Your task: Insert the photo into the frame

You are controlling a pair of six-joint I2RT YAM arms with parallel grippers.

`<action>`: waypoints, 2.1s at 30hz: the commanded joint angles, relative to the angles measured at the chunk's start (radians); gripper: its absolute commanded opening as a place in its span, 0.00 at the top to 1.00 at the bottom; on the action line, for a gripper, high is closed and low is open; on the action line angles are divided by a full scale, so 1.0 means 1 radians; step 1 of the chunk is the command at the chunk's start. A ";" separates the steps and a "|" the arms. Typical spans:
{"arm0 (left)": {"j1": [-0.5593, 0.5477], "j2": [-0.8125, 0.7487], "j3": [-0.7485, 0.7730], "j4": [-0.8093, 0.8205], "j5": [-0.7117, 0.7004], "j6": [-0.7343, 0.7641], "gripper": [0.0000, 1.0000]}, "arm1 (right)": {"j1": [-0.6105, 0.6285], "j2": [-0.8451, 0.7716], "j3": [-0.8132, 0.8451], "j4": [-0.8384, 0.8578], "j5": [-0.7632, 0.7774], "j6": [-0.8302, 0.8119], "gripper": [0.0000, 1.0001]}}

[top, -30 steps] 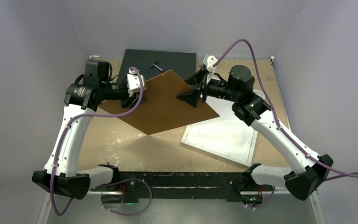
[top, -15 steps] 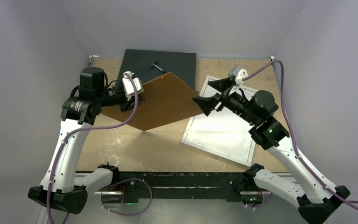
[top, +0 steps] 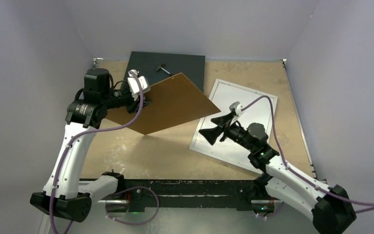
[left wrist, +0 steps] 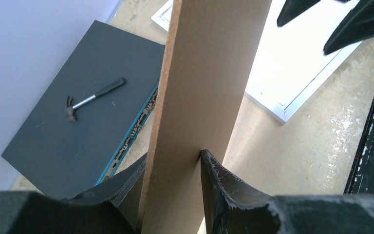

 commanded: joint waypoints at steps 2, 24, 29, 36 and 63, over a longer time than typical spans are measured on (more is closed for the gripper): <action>0.001 0.020 0.013 -0.045 0.007 -0.059 1.00 | 0.000 0.152 -0.084 0.448 -0.038 0.065 0.01; 0.003 0.022 0.098 -0.016 0.071 -0.211 1.00 | 0.000 0.979 -0.059 1.562 -0.211 0.447 0.01; 0.002 0.033 0.065 -0.113 0.066 -0.085 1.00 | -0.001 0.797 -0.079 1.387 -0.227 0.292 0.01; 0.002 0.016 0.010 -0.160 0.049 0.007 1.00 | 0.000 0.571 0.012 1.003 -0.279 0.026 0.06; 0.001 0.032 0.064 -0.276 0.088 0.092 1.00 | 0.071 0.876 0.139 1.209 -0.524 0.069 0.90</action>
